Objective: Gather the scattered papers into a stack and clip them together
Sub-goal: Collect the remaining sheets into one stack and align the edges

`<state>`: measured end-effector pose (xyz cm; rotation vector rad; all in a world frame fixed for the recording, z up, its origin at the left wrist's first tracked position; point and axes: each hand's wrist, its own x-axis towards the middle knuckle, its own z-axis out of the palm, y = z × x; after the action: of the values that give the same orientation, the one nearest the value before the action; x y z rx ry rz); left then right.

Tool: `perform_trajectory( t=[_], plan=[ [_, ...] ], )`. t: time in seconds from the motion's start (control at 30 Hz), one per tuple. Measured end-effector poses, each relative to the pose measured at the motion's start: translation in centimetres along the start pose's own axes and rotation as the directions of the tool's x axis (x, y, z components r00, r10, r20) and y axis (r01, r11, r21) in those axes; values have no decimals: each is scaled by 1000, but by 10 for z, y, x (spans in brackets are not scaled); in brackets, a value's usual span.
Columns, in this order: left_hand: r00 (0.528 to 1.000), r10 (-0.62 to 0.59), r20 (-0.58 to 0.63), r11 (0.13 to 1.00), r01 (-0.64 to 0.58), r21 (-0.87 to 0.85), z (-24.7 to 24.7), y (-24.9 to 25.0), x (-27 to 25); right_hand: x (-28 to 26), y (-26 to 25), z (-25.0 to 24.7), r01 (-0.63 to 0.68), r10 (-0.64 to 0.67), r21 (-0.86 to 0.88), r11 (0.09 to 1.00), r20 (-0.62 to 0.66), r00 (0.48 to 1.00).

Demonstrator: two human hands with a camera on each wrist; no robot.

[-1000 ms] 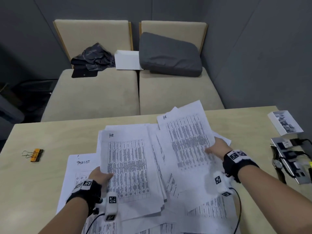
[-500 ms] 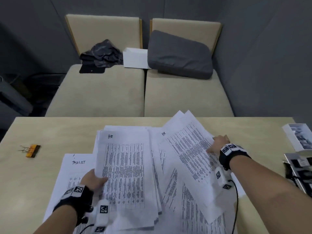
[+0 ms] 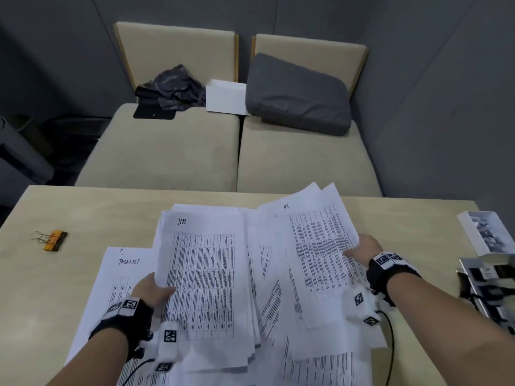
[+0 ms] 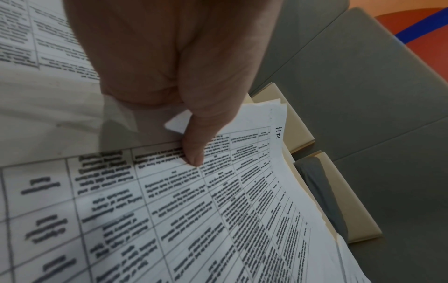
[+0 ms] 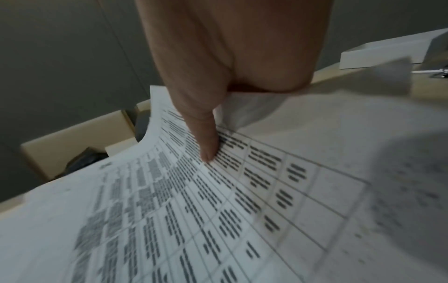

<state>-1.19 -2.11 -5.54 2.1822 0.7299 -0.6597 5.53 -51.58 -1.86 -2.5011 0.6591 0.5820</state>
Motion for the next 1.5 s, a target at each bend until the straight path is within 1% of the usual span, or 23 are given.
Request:
perform_trajectory(
  t=[0.1, 0.2, 0.23, 0.3, 0.37, 0.43, 0.47, 0.5, 0.57, 0.63, 0.7, 0.73, 0.8, 0.87, 0.93, 1.03, 1.1, 1.17, 1.23, 1.3, 1.4, 1.47, 1.5],
  plan=[
    [1000, -1, 5, 1000, 1, -23, 0, 1, -5, -16, -6, -6, 65, -52, 105, 992, -116, 992],
    [1000, 15, 25, 999, -14, -51, -3, 1, -10, -38, -28, -23, 204, -158, 167, 965, -257, 953],
    [999, 14, 49, 998, -11, -67, -5, 0, -11, -47, -37, -30, 255, -185, 212, 943, -300, 936],
    [994, 20, 105, 986, -2, -166, -10, 2, -15, -60, -57, -43, 332, -204, 324, 886, -370, 907],
    [992, -10, 125, 980, 35, -193, -12, 1, -16, -71, -75, -51, 379, -205, 433, 818, -396, 895],
    [993, -29, 117, 982, 51, -180, -14, 1, -16, -83, -92, -45, 400, -215, 567, 720, -366, 905],
    [990, -34, 135, 975, 63, -215, -15, -2, -10, -89, -100, -35, 396, -218, 613, 684, -346, 913],
    [985, -53, 163, 956, 97, -278, -16, -2, -9, -97, -108, -22, 381, -219, 648, 659, -319, 922],
    [967, -92, 236, 867, 194, -459, -14, -11, 7, -109, -118, 15, 317, -195, 706, 634, -251, 948],
    [944, -82, 321, 819, 247, -518, -23, 2, -8, -120, -127, 55, 234, -169, 687, 688, -161, 972],
    [924, -47, 380, 818, 254, -517, -26, 10, -13, -129, -135, 92, 137, -146, 609, 782, -34, 989],
    [922, -34, 386, 827, 242, -507, -27, 15, -17, -132, -138, 109, 95, -136, 560, 823, 32, 990],
    [917, 31, 397, 849, 185, -495, -31, 15, -13, -133, -143, 140, 71, -135, 392, 917, 137, 981],
    [928, 34, 371, 898, 134, -419, -33, 16, -8, -134, -146, 155, 94, -126, 179, 979, 176, 976],
    [952, 72, 298, 968, 5, -250, -33, 10, -1, -134, -145, 159, 111, -121, 63, 992, 189, 974],
    [949, 159, 273, 985, -135, -103, -29, 4, 7, -136, -143, 157, 120, -119, 9, 993, 207, 971],
    [945, 237, 226, 970, -220, -101, -31, 5, 3, -138, -140, 155, 118, -130, 63, 991, 226, 966],
    [921, 340, 190, 936, -312, -163, -33, 10, -6, -140, -136, 154, 80, -131, 241, 967, 206, 970],
    [890, 422, 172, 888, -367, -278, -39, 16, -18, -143, -134, 149, 18, -107, 423, 906, 187, 977],
    [866, 479, 143, 834, -398, -383, -47, 23, -32, -146, -137, 143, -11, -104, 543, 840, 181, 978],
    [836, 539, 105, 756, -425, -499, -58, 39, -54, -151, -145, 132, -4, -121, 626, 780, 157, 980],
    [811, 580, 82, 698, -442, -564, -67, 53, -69, -160, -156, 115, 47, -139, 690, 722, 79, 987],
    [798, 601, 48, 662, -463, -589, -71, 60, -74, -165, -163, 104, 95, -158, 733, 674, 17, 987]
  ],
)
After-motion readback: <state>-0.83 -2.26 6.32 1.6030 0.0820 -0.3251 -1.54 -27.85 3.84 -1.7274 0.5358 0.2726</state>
